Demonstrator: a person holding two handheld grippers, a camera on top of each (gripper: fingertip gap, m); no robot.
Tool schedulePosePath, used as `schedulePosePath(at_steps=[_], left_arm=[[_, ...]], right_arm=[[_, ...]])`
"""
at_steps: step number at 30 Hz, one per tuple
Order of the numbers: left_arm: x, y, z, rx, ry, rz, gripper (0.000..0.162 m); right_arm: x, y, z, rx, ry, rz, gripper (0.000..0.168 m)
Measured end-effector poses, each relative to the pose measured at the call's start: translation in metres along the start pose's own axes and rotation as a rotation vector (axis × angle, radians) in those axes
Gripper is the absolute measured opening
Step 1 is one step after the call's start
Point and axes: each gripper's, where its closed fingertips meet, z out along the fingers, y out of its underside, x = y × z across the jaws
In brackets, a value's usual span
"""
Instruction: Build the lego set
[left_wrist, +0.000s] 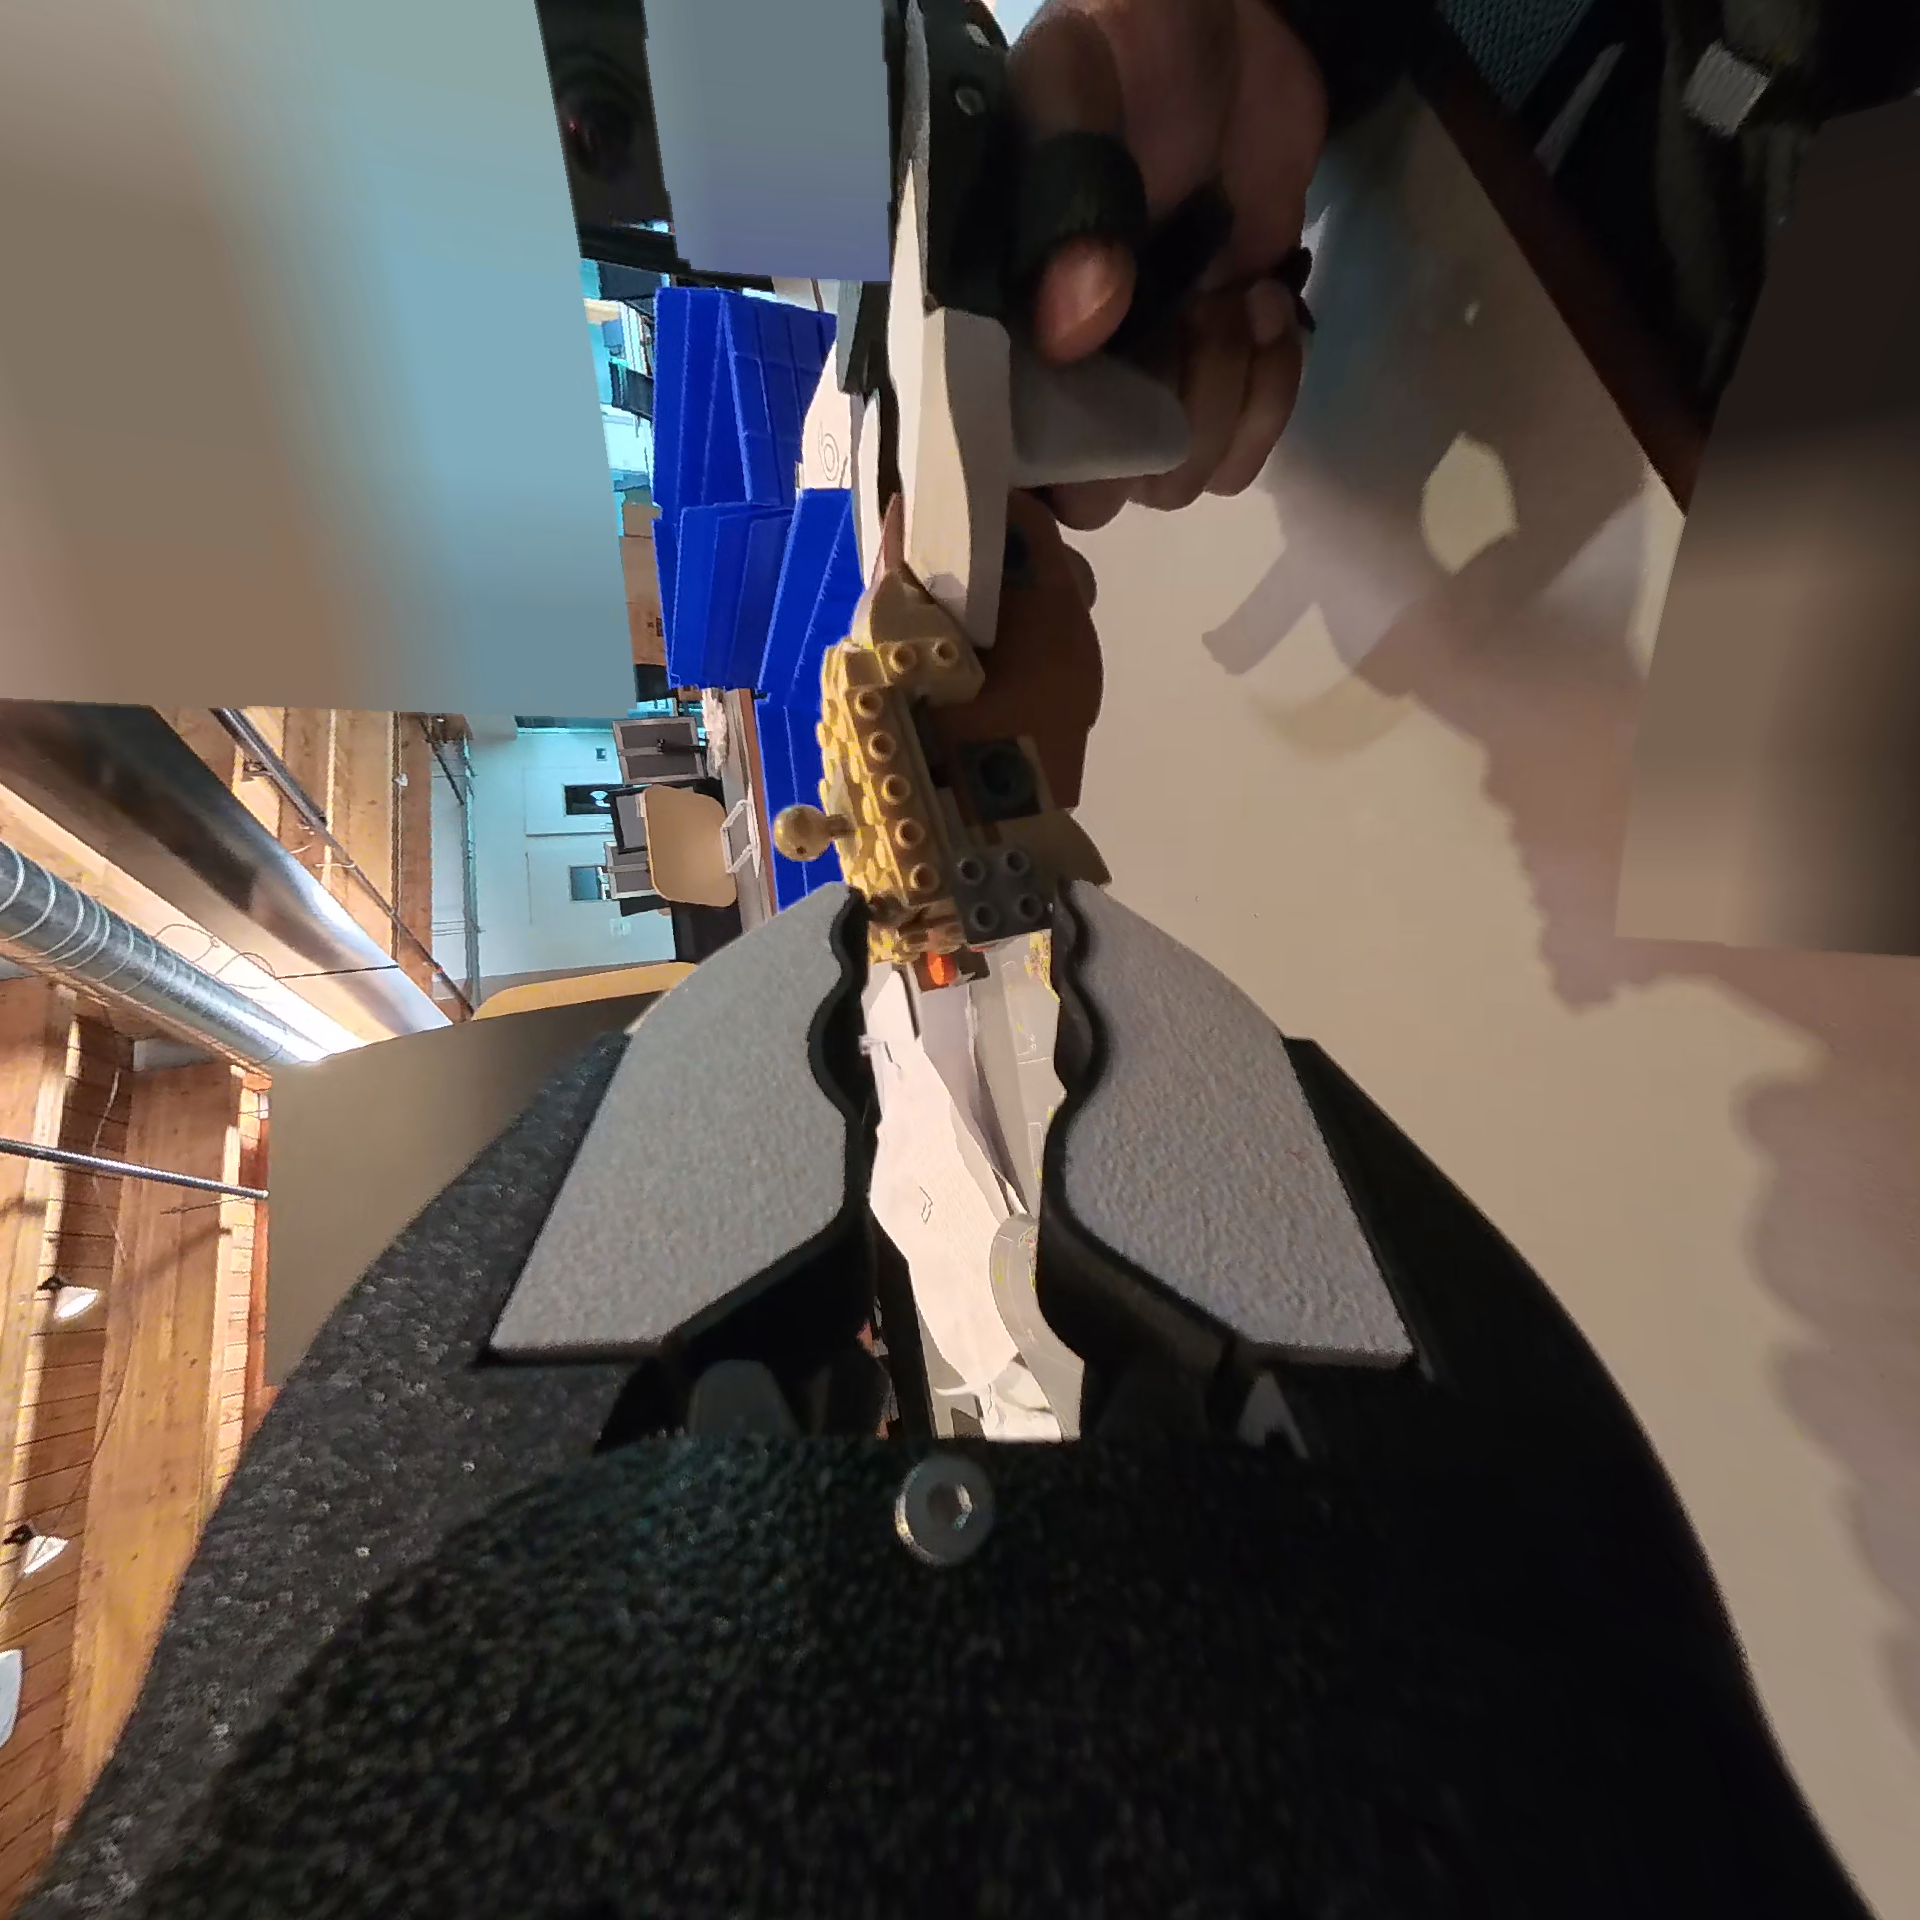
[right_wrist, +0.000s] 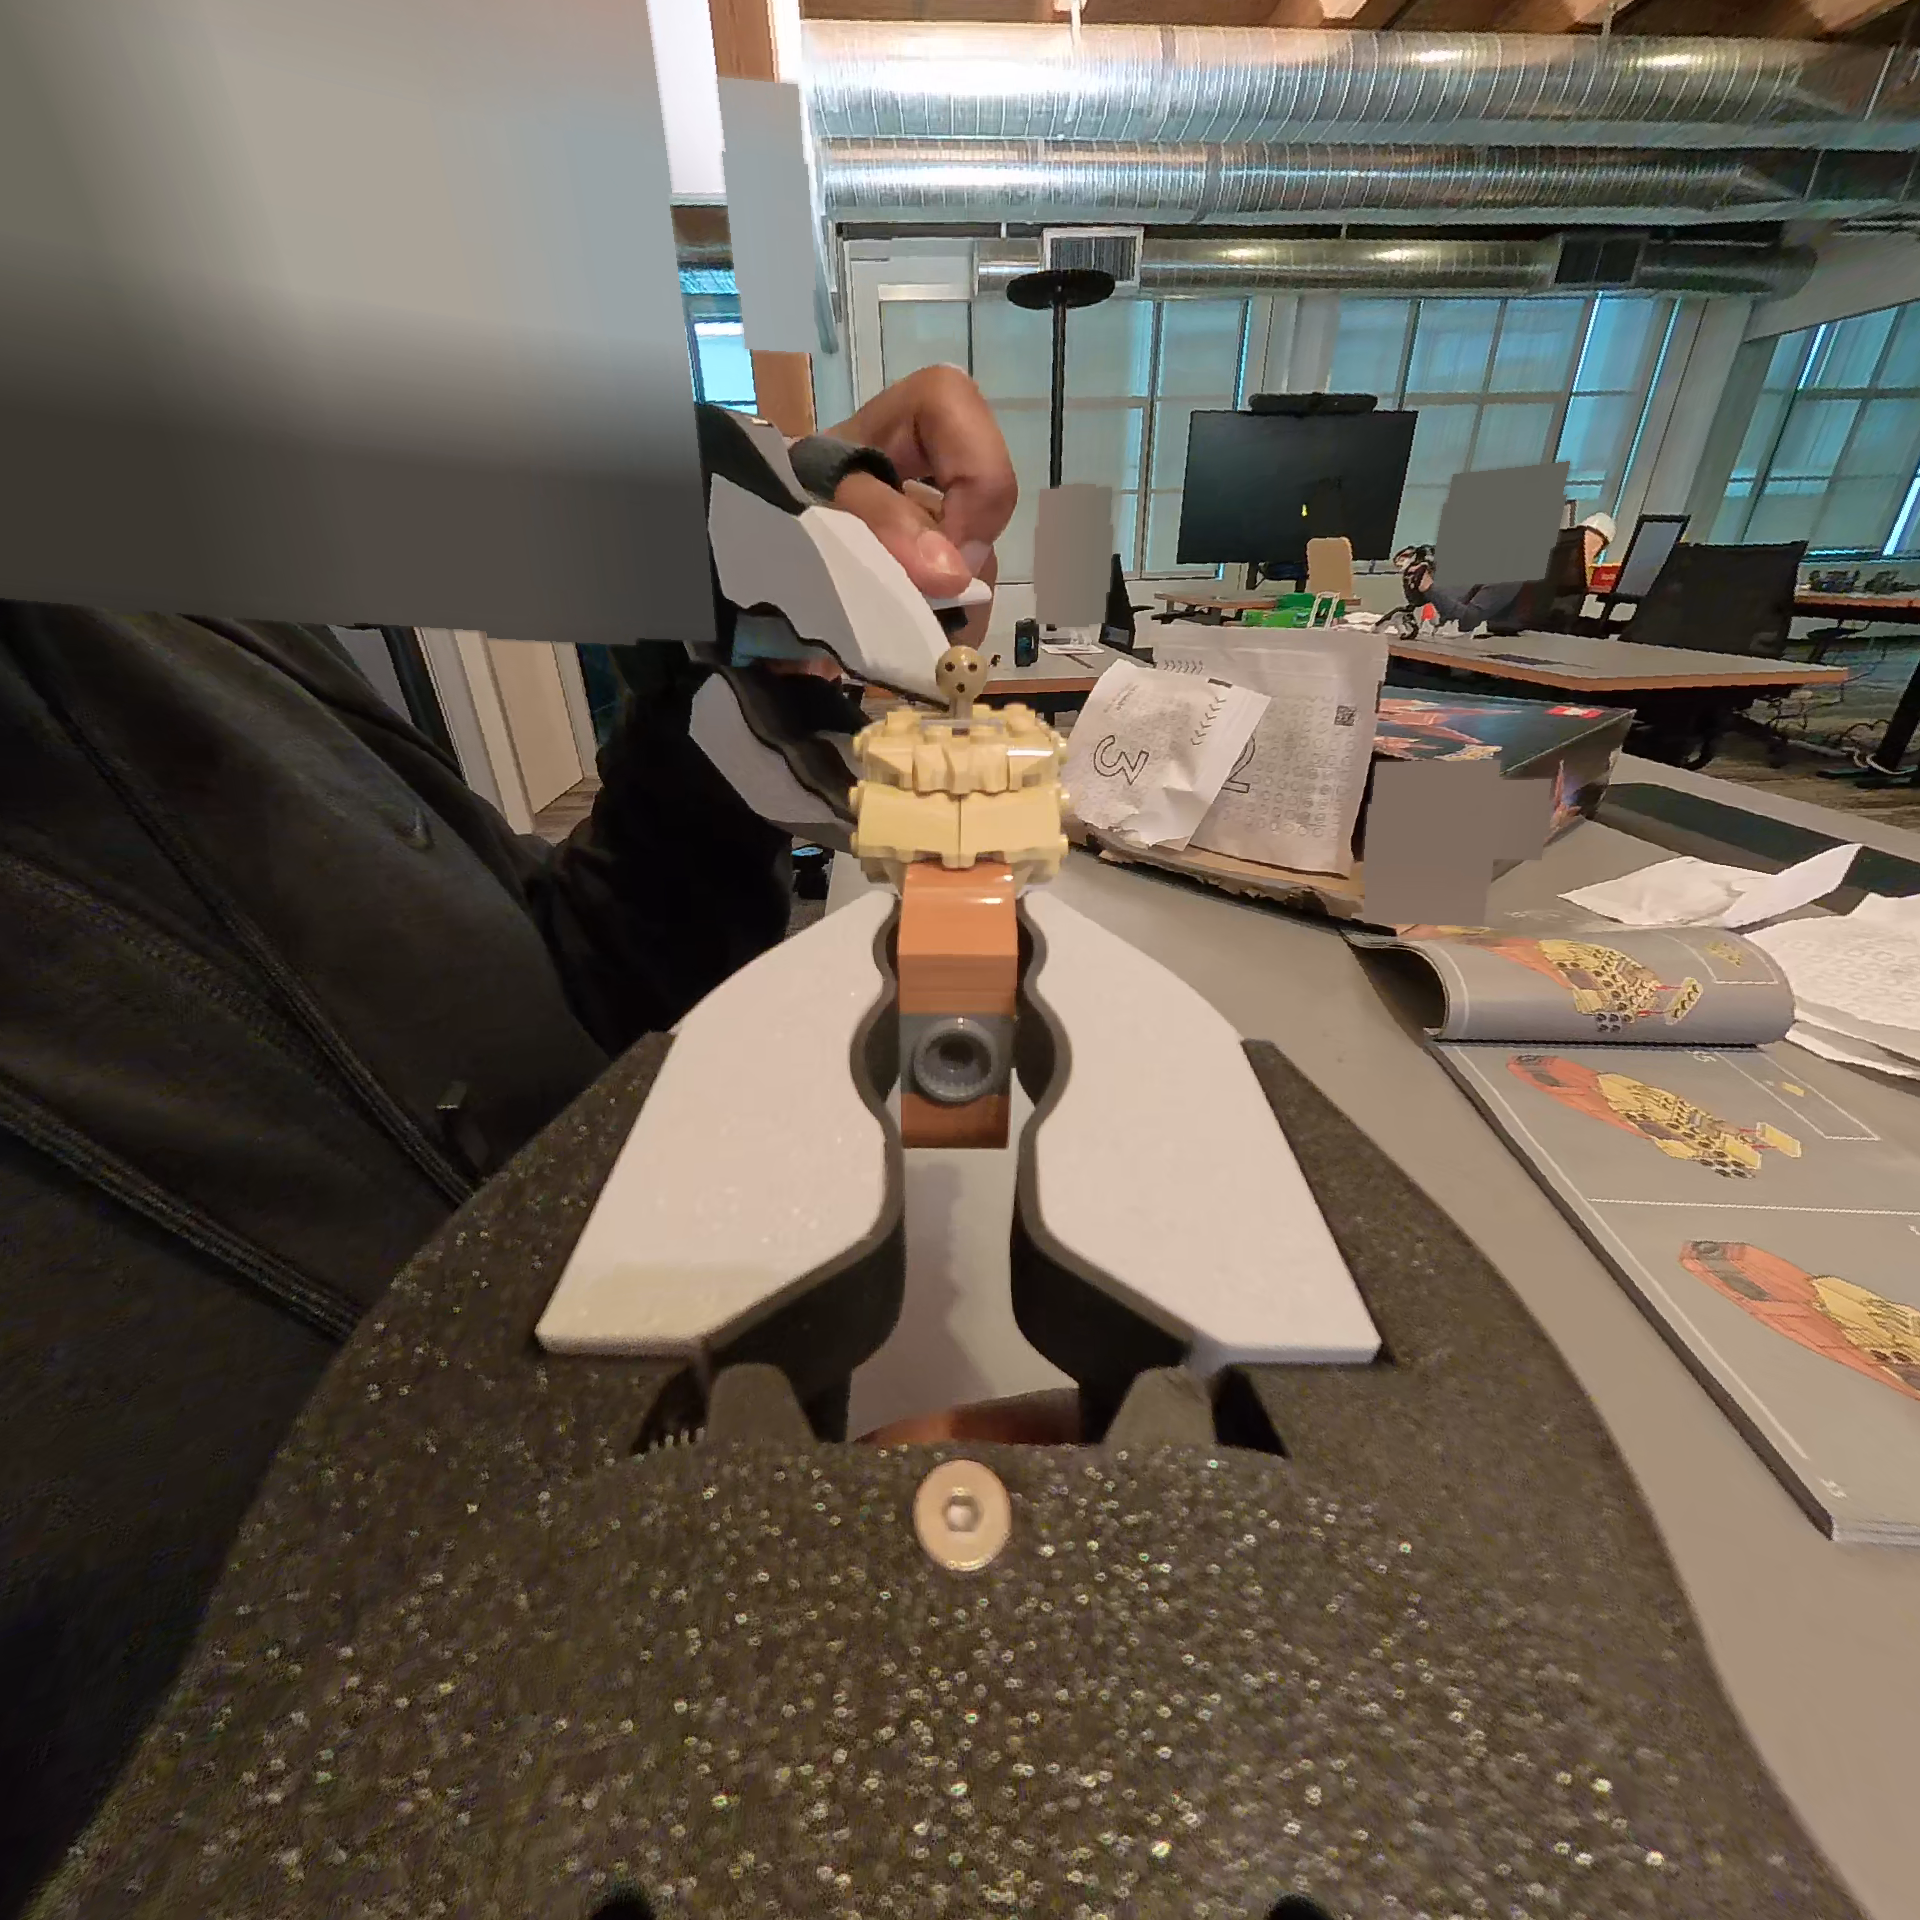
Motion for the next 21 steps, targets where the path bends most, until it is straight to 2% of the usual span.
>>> schedulePosePath(at_steps=[21], left_arm=[[0.0056,-0.0014,-0.0058,0.014,0.061,-0.047,0.033]], right_arm=[[-0.0028,0.0031,0.0027,-0.017,-0.005,-0.006,0.018]])
